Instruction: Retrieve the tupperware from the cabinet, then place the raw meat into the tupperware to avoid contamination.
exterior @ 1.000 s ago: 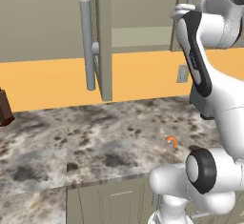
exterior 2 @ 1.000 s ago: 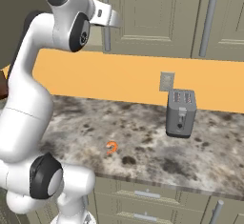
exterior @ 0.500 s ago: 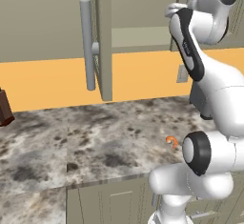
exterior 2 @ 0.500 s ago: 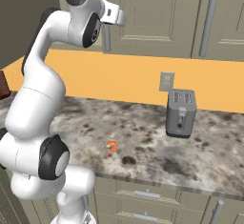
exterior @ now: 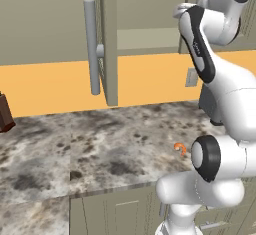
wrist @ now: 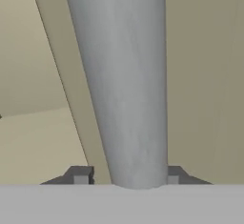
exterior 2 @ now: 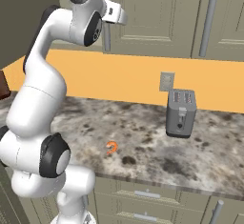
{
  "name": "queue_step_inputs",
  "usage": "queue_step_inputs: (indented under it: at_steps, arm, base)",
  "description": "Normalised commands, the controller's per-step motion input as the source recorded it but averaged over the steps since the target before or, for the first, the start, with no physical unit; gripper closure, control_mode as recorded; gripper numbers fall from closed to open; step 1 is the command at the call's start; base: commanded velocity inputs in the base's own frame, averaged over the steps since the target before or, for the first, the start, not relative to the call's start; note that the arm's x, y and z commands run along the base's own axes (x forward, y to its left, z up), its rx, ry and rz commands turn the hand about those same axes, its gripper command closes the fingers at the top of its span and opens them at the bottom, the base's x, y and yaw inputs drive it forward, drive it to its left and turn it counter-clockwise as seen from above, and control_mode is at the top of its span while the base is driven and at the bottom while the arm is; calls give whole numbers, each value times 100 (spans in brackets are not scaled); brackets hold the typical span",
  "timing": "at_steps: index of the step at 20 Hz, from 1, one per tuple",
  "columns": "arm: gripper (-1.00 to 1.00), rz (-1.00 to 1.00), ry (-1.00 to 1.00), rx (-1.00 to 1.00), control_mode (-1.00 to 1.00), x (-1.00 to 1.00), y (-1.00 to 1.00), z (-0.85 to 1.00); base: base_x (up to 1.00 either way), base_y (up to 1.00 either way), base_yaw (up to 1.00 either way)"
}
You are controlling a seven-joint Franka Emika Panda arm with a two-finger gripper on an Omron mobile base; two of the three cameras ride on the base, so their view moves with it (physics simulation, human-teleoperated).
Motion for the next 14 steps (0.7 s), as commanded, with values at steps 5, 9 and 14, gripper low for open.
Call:
queue_step_inputs:
  at_steps: [5, 9, 14]
  arm:
    - [100, -6, 9, 3, -100, -57, -48, 6]
    - [100, -5, 5, 7, -100, -85, -64, 8]
    - [100, -4, 4, 8, -100, -83, -77, 4]
  base:
    - [0, 0, 0]
    - [0, 0, 0]
    - [0, 0, 0]
